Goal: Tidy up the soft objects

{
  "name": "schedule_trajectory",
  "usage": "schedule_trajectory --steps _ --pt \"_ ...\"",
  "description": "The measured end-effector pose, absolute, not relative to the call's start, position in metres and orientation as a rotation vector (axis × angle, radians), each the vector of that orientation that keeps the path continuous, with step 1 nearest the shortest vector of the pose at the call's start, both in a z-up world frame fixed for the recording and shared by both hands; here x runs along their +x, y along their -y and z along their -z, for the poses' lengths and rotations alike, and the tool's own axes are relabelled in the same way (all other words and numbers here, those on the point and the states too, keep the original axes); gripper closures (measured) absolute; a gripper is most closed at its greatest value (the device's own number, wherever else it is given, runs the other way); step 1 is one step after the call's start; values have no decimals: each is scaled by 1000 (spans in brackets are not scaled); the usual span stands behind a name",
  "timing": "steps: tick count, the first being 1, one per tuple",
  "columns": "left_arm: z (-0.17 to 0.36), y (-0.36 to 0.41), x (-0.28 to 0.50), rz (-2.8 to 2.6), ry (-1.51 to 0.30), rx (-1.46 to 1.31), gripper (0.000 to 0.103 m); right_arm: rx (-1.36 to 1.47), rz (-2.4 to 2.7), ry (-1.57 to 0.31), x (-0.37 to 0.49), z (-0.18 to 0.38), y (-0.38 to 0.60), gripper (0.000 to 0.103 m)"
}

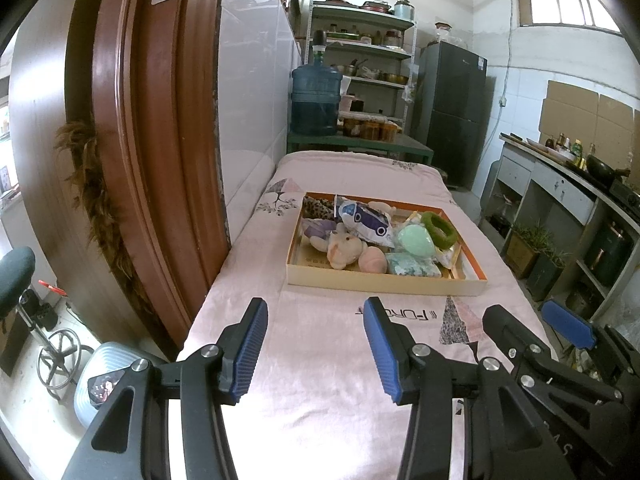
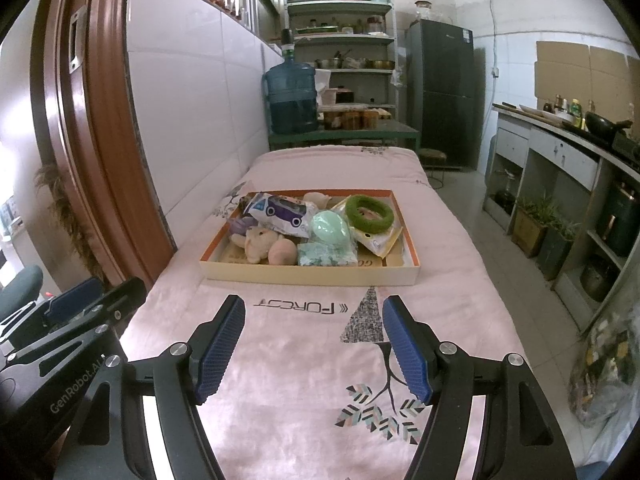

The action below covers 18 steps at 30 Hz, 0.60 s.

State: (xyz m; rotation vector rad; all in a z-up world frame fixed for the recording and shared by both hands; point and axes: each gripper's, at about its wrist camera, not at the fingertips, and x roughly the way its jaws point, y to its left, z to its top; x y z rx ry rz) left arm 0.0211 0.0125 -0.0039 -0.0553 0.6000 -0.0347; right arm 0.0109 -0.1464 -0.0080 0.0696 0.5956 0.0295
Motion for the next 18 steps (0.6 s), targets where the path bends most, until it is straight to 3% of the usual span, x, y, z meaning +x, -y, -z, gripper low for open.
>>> schedule_trajectory --steps 18 --pt "4 -13 22 36 -600 -57 53 71 -31 -602 9 13 147 30"
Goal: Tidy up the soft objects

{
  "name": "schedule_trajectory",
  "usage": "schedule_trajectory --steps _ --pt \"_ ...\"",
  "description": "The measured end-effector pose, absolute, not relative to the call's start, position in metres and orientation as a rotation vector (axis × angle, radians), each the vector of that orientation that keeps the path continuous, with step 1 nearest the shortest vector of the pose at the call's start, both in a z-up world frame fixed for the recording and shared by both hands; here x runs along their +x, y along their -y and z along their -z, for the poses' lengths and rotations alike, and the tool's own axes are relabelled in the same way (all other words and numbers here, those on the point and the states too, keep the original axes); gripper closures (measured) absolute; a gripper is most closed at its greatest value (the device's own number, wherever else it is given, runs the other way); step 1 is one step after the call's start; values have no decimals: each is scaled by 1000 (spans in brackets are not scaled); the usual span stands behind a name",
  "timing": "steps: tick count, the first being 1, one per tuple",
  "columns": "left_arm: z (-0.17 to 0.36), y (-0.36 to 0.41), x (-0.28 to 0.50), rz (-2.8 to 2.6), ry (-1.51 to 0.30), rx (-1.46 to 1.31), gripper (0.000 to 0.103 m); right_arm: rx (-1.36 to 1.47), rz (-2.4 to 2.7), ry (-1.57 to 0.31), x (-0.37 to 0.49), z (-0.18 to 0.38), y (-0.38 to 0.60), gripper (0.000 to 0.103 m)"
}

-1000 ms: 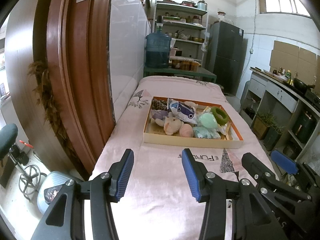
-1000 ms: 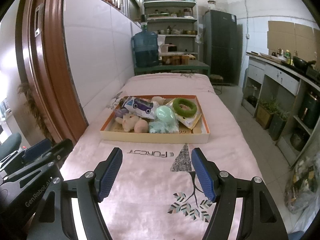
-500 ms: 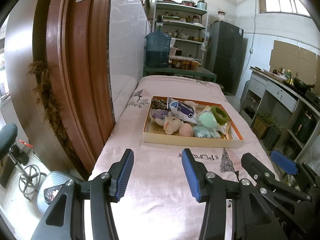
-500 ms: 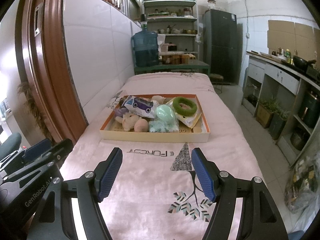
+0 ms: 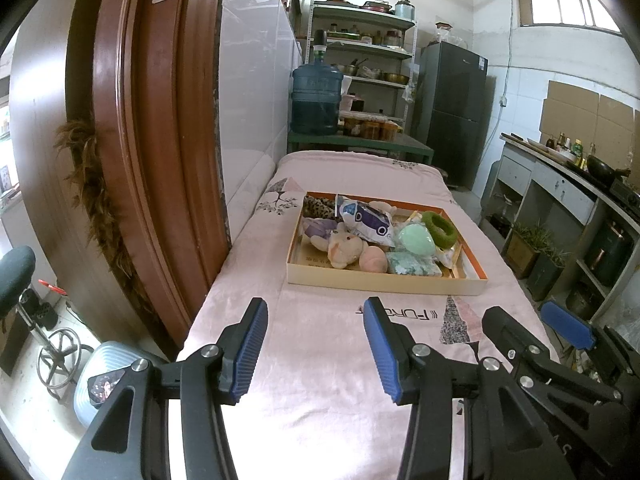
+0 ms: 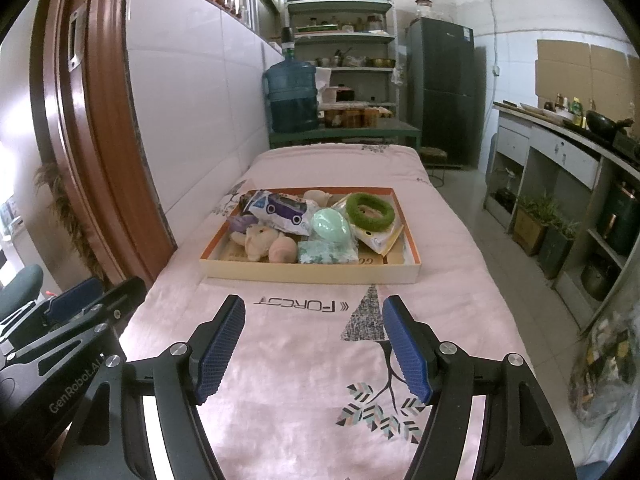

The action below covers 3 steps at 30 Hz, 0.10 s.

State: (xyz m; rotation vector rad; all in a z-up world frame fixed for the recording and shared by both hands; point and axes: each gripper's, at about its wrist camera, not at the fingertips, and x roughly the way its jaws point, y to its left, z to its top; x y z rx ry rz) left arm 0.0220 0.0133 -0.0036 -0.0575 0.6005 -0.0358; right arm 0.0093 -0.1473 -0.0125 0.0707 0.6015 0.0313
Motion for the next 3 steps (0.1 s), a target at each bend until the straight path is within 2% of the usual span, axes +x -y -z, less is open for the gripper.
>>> schedule_trajectory --steps 3 --pt "4 -13 22 35 -602 -56 53 72 -32 -606 9 14 147 30"
